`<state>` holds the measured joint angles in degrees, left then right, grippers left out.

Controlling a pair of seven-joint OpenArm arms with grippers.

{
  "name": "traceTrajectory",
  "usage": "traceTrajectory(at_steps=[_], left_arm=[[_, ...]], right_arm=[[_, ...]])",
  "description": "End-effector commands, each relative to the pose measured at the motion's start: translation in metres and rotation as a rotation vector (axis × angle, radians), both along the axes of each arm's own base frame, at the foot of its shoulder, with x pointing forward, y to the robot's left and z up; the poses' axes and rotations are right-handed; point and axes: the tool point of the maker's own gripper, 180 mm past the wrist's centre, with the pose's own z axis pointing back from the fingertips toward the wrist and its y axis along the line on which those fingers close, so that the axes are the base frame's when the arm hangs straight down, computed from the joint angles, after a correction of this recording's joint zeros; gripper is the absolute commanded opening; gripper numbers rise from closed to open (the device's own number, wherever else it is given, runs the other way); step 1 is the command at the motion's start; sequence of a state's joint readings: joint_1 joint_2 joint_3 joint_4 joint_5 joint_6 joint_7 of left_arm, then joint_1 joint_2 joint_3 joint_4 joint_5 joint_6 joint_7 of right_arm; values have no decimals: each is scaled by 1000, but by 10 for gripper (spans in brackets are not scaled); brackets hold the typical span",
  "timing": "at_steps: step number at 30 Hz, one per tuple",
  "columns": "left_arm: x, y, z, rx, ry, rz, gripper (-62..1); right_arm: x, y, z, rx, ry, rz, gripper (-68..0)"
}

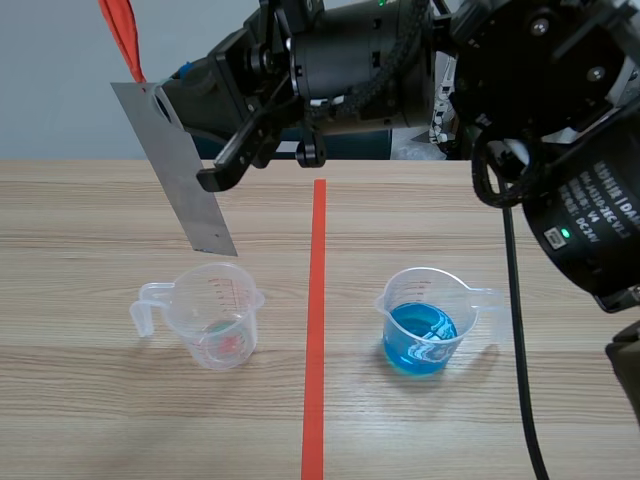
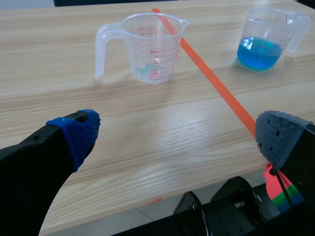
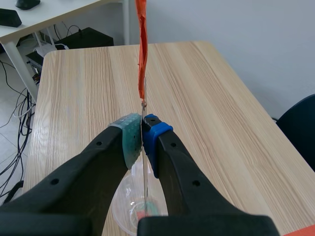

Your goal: Do the redox reaction experiment. move the plate over the left beaker

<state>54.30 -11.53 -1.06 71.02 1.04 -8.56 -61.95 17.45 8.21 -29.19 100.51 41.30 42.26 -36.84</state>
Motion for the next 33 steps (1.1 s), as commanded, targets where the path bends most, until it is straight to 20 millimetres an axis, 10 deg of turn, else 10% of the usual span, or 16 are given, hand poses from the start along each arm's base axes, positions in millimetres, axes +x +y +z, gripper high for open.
traceTrajectory(at_steps=[1,33], left_arm=[[6,-3,8,-10,-38,6,14],[10,-4,24,18,-153,13,14]], right_arm=[[2,1,14,35,-27,6,-669],[-3,23,9,78,-19,45,-669]])
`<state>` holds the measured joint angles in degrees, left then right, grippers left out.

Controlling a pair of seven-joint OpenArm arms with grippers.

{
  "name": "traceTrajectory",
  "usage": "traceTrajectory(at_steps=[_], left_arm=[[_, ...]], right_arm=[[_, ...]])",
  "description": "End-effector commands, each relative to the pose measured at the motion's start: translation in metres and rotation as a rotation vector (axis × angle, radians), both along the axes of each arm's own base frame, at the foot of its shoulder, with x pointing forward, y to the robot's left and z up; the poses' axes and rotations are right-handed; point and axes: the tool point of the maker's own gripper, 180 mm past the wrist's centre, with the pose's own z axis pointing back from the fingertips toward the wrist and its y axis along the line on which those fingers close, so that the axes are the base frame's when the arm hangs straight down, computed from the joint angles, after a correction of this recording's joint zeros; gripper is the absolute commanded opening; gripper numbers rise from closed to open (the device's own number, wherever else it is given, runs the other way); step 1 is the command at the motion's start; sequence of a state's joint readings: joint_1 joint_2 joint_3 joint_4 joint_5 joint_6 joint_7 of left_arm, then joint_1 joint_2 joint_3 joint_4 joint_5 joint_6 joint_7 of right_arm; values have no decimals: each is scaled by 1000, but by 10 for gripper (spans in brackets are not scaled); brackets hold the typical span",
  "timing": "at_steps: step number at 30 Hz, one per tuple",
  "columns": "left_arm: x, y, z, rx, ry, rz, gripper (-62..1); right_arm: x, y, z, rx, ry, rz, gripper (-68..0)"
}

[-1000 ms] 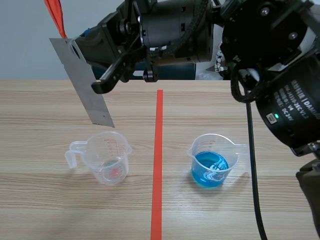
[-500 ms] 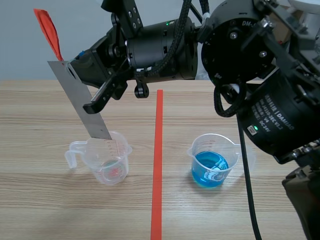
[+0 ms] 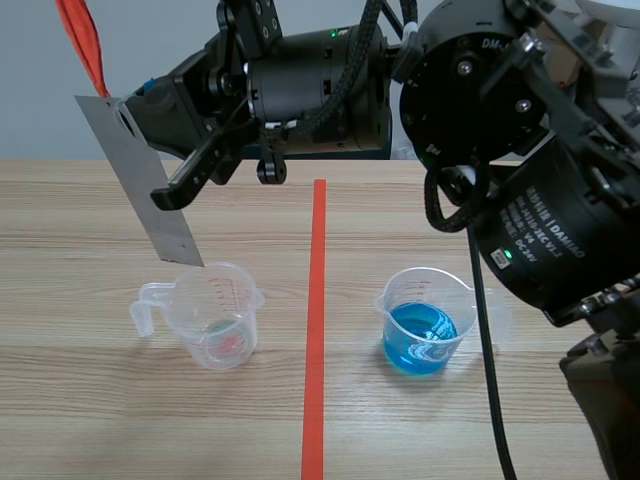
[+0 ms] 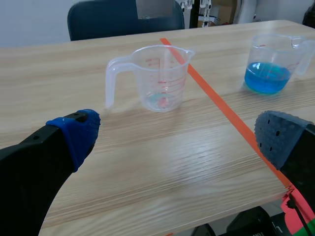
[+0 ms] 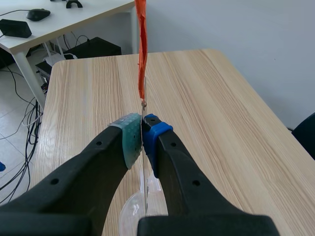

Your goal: Do the redox reaction experiment. move the plate over the left beaker

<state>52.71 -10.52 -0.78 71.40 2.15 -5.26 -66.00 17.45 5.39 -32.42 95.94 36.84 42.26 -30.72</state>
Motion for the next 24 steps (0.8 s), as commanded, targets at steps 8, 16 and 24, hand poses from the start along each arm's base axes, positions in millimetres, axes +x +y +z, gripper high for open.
traceTrajectory(at_steps=[8,16,24], left_arm=[[-3,-6,17,51,-103,-49,14],[-2,-5,17,47,-104,-42,14],[5,2,7,45,-99,-19,14]], right_arm=[[0,2,17,35,-37,16,-669],[0,2,16,33,-37,15,-669],[0,1,15,29,-35,15,-669]])
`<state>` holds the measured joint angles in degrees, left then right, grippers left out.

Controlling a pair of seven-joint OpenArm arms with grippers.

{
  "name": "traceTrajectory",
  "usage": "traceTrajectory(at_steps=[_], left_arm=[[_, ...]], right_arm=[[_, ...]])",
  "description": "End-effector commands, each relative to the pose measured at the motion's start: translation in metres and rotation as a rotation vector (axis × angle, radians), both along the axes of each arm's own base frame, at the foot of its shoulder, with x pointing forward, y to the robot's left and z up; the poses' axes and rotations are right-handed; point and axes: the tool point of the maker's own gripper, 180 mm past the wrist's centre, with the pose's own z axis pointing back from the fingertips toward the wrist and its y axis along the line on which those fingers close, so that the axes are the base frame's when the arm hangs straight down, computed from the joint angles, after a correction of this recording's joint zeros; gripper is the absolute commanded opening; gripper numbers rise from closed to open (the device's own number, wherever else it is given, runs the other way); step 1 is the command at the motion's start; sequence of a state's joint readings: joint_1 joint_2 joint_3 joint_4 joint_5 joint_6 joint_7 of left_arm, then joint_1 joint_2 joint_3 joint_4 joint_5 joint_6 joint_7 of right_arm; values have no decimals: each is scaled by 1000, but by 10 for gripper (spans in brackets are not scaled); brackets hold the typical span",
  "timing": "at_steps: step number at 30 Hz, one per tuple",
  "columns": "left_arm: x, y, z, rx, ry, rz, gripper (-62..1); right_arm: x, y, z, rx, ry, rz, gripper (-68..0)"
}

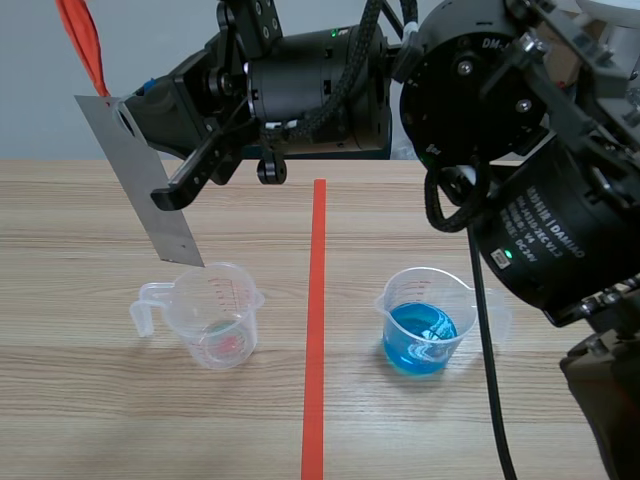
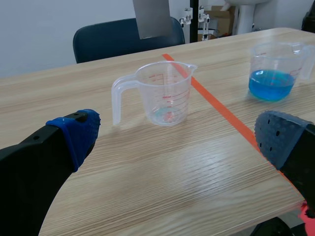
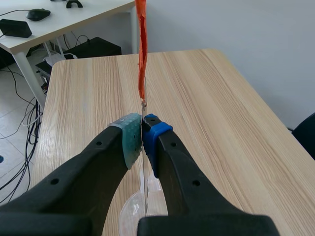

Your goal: Do the redox reaction experiment. move the plate over the left beaker

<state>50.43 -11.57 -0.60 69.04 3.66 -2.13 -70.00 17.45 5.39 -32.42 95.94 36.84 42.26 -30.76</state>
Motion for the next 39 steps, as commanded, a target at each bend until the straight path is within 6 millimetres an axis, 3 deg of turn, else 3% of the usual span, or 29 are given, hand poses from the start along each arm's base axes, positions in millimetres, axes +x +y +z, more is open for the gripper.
traceTrajectory(at_steps=[1,39], left_arm=[[1,1,0,-5,-14,-1,14],[-4,1,7,-37,-81,-7,14]], right_arm=[[0,1,15,30,-35,15,-669],[0,2,16,31,-35,15,-669]])
